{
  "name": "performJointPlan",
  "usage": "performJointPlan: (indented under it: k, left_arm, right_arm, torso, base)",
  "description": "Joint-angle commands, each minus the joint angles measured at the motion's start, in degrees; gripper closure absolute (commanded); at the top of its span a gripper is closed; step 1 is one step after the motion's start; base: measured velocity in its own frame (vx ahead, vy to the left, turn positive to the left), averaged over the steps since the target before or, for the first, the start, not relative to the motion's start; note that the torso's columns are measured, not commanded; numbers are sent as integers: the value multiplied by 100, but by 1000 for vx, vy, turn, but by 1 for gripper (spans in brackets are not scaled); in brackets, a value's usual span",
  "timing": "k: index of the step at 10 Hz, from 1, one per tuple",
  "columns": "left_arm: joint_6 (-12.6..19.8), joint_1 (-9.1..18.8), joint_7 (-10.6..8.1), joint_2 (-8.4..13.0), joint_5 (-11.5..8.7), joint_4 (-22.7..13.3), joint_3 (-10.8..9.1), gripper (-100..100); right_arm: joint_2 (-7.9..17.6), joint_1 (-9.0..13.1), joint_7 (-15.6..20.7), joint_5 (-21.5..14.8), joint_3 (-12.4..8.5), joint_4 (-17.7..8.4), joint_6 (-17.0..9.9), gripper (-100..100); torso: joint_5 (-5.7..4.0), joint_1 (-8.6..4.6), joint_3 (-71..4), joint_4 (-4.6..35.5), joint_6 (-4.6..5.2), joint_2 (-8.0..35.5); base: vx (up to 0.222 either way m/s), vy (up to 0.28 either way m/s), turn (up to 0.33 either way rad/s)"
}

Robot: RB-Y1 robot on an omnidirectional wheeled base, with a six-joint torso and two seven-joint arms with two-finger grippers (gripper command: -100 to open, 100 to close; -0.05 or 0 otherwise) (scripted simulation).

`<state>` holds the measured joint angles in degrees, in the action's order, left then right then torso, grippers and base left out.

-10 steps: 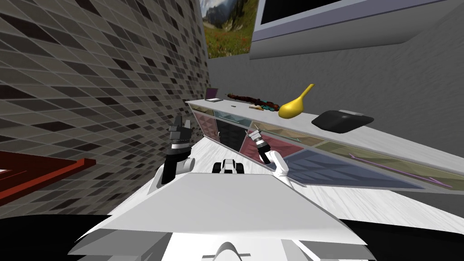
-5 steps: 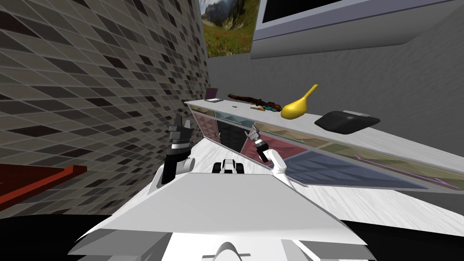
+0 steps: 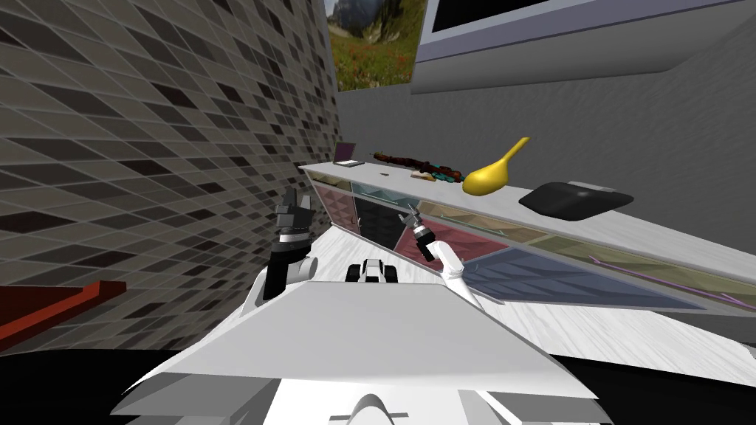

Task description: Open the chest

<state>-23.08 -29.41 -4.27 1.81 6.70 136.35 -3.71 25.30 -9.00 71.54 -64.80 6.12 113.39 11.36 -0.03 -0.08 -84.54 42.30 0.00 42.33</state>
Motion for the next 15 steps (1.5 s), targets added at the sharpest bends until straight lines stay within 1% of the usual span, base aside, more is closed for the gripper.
performJointPlan:
  k: [1, 4, 5, 6, 7, 8, 9, 10, 11, 13, 15]
  left_arm:
    - [0, 0, 0, 0, 0, 0, 0, 0]
    - [0, 0, 0, 0, 0, 0, 0, 0]
    - [0, 0, 0, 0, 0, 0, 0, 0]
    - [0, 0, 0, 0, 0, 0, 0, 0]
    - [0, 0, 0, 0, 0, 0, 0, 0]
    - [0, 0, 0, 0, 0, 0, 0, 0]
    - [0, 0, 0, 0, 0, 0, 0, 0]
    - [0, 1, 0, 1, 0, 0, -1, 0]
    - [1, 1, 0, 1, 0, -1, -1, 0]
    - [0, 0, 0, 0, 0, 0, 0, 0]
    - [0, 0, 0, 0, 0, 0, 0, 0]
  right_arm:
    - [113, 134, 406, -279, 98, -140, -76, -100]
    - [246, 262, 768, -550, 174, -264, -140, -100]
    - [203, 222, 680, -480, 144, -234, -106, -100]
    - [390, 288, 571, -433, 76, -257, -113, -100]
    - [452, 309, 524, -413, 53, -263, -114, -100]
    - [389, 325, 581, -429, 73, -296, -98, -100]
    - [237, 236, 688, -481, 134, -242, -110, 100]
    - [304, 290, 621, -457, 109, -278, -107, 100]
    - [266, 326, 558, -538, 179, -279, -271, -100]
    - [233, 337, 440, -662, 312, -339, -508, -100]
    - [191, 351, 278, -839, 503, -415, -815, -100]
  torso:
    - [2, 6, -3, -1, 0, -5]
    - [3, 6, -4, -2, -1, -5]
    - [1, 5, -2, -1, 0, -3]
    - [0, -4, 2, 1, 0, 4]
    - [3, 12, -3, -1, -1, -5]
    - [7, 21, -11, -5, -1, -18]
    - [1, 1, -4, -2, 0, -4]
    - [-8, -32, 11, 4, 2, 18]
    - [-17, -18, -3, -30, -6, -15]
    - [7, 28, -27, -17, -3, -41]
    - [6, 21, -6, -3, -1, -9]
  base:
    - [45, 80, -64]
    - [49, 73, -40]
    - [21, 34, -11]
    - [43, 72, 10]
    - [80, 99, -3]
    - [39, 42, -2]
    - [-28, -67, -4]
    - [-11, -49, -7]
    - [9, 10, -15]
    - [27, 47, -10]
    - [37, 69, -26]
